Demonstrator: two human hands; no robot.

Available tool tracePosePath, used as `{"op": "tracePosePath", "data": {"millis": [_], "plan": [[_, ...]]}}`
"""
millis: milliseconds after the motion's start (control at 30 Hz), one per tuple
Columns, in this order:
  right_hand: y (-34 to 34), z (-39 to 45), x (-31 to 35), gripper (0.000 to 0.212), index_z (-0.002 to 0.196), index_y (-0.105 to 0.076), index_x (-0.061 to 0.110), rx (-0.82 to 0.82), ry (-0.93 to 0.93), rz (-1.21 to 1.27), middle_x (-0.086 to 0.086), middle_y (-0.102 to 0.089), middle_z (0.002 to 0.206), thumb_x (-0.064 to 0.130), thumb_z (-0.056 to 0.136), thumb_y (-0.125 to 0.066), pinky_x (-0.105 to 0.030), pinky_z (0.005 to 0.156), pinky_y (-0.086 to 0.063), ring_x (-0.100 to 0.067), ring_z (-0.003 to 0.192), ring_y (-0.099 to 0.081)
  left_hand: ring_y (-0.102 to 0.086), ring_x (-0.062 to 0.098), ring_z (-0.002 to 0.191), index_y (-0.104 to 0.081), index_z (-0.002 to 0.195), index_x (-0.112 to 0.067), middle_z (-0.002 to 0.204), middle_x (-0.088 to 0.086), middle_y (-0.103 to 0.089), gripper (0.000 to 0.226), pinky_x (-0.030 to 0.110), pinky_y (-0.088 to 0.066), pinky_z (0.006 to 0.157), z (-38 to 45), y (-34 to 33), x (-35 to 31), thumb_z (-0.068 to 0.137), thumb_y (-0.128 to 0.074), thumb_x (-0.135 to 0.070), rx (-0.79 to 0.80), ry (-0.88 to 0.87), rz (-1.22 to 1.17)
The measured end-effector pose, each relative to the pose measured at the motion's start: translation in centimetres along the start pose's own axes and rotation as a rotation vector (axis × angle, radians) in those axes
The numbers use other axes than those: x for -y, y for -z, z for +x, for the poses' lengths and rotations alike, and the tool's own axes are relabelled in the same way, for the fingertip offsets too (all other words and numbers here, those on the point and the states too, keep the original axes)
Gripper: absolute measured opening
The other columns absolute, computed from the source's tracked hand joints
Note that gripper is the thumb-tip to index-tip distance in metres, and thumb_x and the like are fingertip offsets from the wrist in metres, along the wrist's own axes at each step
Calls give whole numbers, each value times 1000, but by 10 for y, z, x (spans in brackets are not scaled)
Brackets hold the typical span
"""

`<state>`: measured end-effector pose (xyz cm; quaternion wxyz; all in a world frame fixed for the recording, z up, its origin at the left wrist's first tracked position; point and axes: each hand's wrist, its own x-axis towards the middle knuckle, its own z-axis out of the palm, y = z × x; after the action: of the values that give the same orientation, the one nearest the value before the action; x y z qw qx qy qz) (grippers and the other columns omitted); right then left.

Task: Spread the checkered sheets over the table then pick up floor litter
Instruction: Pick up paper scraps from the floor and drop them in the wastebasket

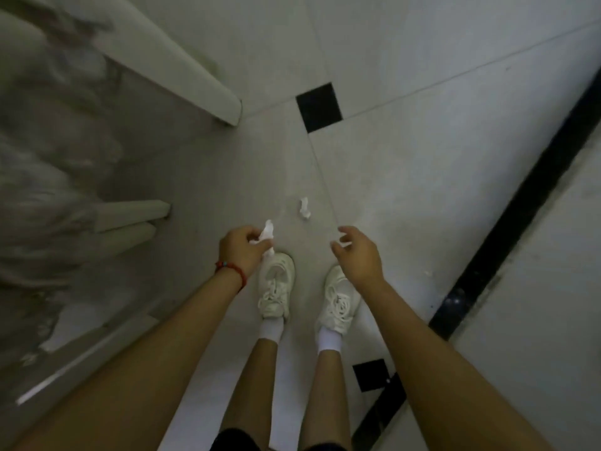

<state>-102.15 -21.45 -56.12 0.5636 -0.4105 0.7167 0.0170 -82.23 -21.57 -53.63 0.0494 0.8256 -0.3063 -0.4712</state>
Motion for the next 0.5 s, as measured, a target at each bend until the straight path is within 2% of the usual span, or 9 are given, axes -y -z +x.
{"op": "tracePosePath", "data": {"millis": [133, 233, 300, 333, 433, 500], "plan": [[-38, 73, -23, 44, 128, -50, 17, -10, 61, -103, -9, -60, 121, 29, 87, -60, -33, 88, -46, -25, 107, -59, -60, 23, 73, -69, 81, 0, 75, 11, -61, 14, 44, -56, 76, 61, -41, 32, 74, -71, -13, 12, -9, 25], [-68, 113, -37, 45, 129, -48, 17, -40, 110, -121, -10, -57, 123, 28, 87, -60, -35, 88, -46, -25, 108, -58, -59, 23, 71, -69, 85, -2, 77, 9, -60, 16, 29, -53, 63, 96, -62, 56, 75, -71, -14, 17, -18, 26], [-89, 131, -45, 46, 131, -46, 17, -27, 187, -216, -11, -54, 126, 29, 89, -57, -37, 88, -46, -26, 110, -56, -59, 22, 72, -68, 88, -2, 80, 8, -60, 16, 20, -52, 53, 114, -74, 72, 76, -71, -13, 20, -9, 2], [-98, 139, -49, 46, 132, -44, 16, -18, 238, -281, -11, -52, 128, 29, 89, -56, -37, 88, -46, -27, 112, -54, -59, 22, 73, -68, 88, -2, 80, 8, -60, 16, 20, -53, 54, 121, -80, 79, 76, -70, -12, 21, -2, -10], [-122, 162, -58, 50, 136, -39, 15, -13, 347, -444, -11, -45, 136, 27, 90, -55, -40, 89, -46, -29, 118, -49, -59, 25, 77, -68, 88, -1, 80, 9, -59, 17, 39, -58, 74, 137, -96, 101, 75, -71, -11, 21, 24, -18], [-135, 174, -62, 54, 139, -35, 15, -61, 386, -518, -13, -41, 139, 25, 90, -56, -42, 87, -46, -31, 117, -47, -60, 26, 79, -68, 88, 0, 78, 8, -58, 18, 47, -55, 81, 145, -105, 113, 75, -72, -12, 19, 38, -20]]}}
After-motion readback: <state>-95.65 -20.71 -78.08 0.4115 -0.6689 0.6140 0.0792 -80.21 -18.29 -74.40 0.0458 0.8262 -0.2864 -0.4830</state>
